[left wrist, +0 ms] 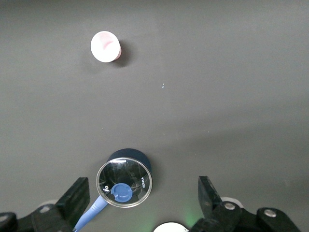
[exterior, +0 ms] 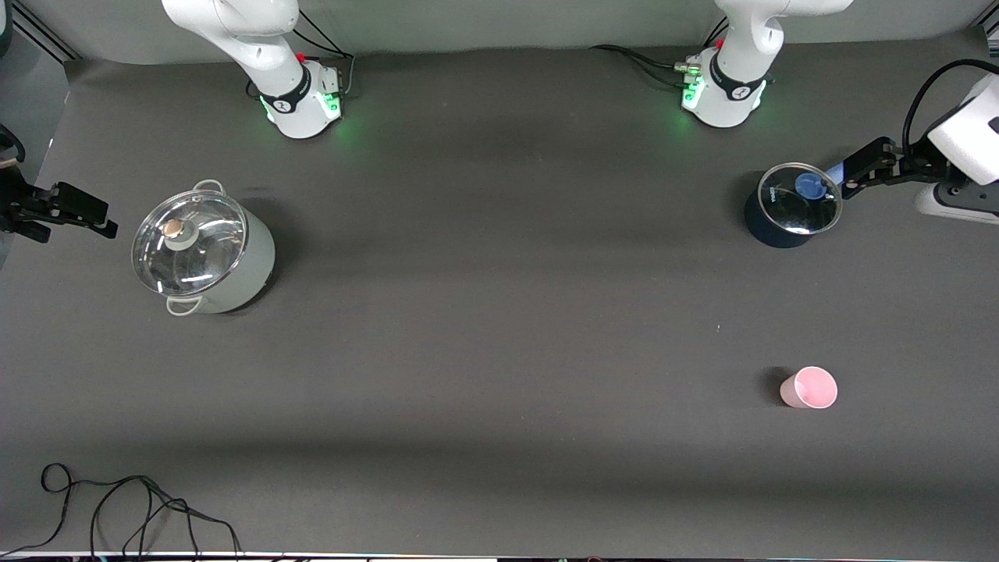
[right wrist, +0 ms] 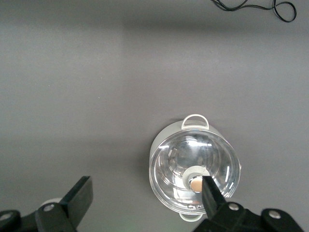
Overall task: Transfer pink cup from left to right arm
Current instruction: 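Move the left gripper down toward the pink cup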
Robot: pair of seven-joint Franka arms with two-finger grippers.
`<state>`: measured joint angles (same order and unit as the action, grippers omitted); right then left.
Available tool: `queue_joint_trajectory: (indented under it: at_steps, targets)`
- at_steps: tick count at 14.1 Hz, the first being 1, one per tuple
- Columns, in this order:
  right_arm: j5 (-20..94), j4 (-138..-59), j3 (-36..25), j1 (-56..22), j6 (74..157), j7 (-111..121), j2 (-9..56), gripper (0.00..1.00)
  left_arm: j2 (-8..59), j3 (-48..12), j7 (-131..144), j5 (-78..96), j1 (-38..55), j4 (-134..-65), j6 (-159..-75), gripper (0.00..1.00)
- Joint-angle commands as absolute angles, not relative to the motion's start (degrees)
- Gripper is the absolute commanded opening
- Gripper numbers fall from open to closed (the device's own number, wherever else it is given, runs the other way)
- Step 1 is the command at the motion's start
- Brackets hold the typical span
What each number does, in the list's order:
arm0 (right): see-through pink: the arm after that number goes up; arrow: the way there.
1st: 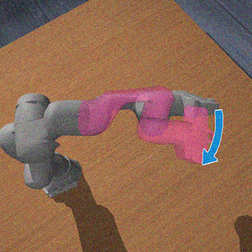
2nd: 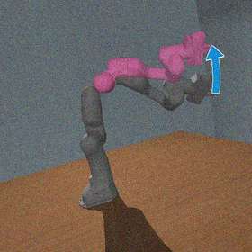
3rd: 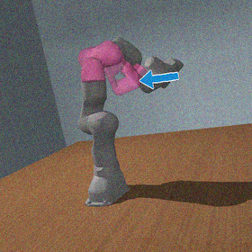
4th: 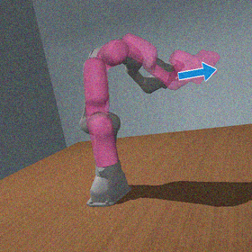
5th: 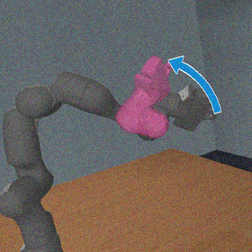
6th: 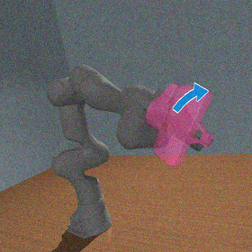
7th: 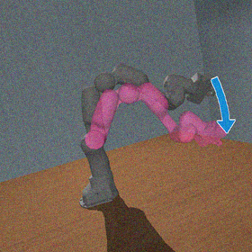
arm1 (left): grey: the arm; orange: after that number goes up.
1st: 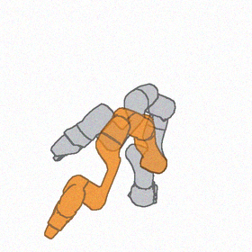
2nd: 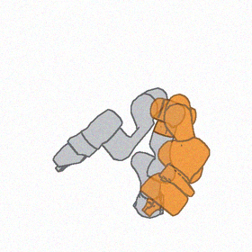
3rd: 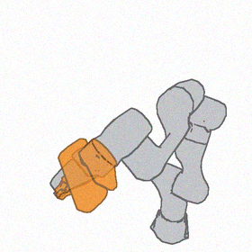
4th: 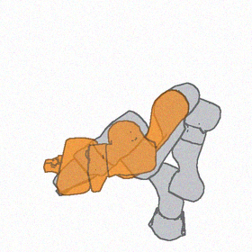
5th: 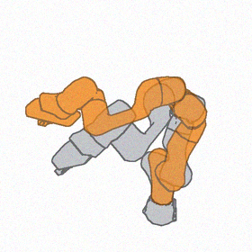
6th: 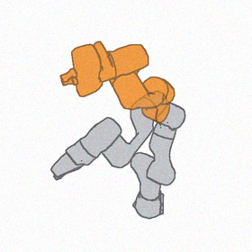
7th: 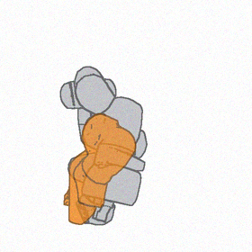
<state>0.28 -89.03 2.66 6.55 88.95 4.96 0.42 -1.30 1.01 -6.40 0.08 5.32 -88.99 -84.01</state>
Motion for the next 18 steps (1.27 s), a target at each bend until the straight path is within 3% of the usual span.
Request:
queue_joint_trajectory:
  at_steps: [1, 13, 18]
  targets:
    - [0.09, -87.36, 2.55, 6.15, 87.98, 4.13, 1.23, 1.00, -1.41, 1.23, -7.12, -0.79, 5.89, -89.21, -84.72, 1.00]
    - [0.53, -86.57, 1.93, 6.42, 86.57, 4.48, 2.11, 1.00, 1.41, 1.93, -7.38, -0.88, 5.45, -89.03, -89.72, 1.00]
    - [0.53, -86.40, 1.93, 6.42, 86.57, 4.75, 2.37, 1.00, 4.83, 2.11, -29.92, 6.12, -3.84, -87.80, -97.10, 1.00]
